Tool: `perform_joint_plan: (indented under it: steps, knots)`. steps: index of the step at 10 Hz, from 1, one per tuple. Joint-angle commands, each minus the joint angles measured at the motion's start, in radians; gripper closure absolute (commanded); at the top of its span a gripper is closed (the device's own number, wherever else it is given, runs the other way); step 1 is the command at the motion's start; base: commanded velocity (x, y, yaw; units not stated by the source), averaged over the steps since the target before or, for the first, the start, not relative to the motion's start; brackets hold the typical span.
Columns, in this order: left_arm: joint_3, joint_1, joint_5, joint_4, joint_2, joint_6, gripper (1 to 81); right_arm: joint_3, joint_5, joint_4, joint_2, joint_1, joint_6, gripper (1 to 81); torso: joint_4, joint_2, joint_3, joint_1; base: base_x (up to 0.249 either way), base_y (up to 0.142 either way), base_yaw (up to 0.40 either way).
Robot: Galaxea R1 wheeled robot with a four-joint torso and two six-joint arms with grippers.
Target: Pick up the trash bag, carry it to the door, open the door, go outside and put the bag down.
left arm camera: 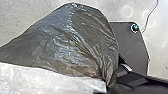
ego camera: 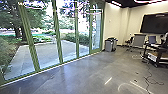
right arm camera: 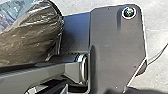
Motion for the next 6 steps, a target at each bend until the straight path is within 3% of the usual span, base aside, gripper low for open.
perform_joint_plan:
  steps: [1, 6]
  knots:
    - [0.000, -0.070, 0.060, 0.003, -0.006, 0.000, 81.1, 0.002, -0.058, 0.000, 0.004, 0.052, 0.000, 1.0, 0.000, 0.000, 0.000, 0.000, 0.000, 0.000, 0.000]
    - [0.000, -0.065, 0.057, 0.000, -0.006, 0.001, 81.1, 0.000, -0.058, 0.002, 0.004, 0.051, 0.000, 1.0, 0.000, 0.000, 0.000, 0.000, 0.000, 0.000, 0.000]
